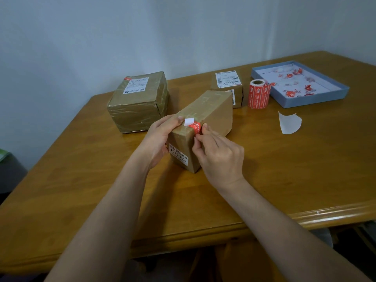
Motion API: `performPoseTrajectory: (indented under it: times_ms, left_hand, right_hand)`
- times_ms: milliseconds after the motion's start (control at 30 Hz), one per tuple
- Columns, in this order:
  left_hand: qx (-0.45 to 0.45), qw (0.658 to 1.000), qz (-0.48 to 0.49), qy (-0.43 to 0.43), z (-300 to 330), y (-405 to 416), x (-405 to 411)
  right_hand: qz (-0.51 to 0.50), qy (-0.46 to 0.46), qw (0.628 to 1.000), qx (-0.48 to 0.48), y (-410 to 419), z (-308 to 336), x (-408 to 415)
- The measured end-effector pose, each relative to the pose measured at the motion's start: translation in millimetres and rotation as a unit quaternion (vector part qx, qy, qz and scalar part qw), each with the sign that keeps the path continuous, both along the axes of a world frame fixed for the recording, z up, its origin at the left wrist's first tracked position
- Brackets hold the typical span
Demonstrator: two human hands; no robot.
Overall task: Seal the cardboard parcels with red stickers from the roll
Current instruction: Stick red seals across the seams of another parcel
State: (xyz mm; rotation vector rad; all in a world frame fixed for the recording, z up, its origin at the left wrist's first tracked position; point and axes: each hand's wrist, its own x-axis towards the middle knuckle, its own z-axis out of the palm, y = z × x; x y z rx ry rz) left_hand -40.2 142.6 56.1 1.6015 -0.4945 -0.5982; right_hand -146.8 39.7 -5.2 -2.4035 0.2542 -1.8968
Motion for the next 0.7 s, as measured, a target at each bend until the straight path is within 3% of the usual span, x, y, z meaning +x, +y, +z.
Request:
performPoseTrajectory:
  times_ms: [267,700]
  left_hand:
    - [-0.001,1.0,0.0,-0.005,-1.1,0.4,-0.3]
    - [-0.005,1.0,-0.008,0.006,-0.6,1.6,1.1]
  right_hand:
    - [-0.026,-0.018,0.999,-0.037,0.4,2.8,0.2]
    - [0.073,0.0,0.995,0.068,-5.6,2.8,-4.4]
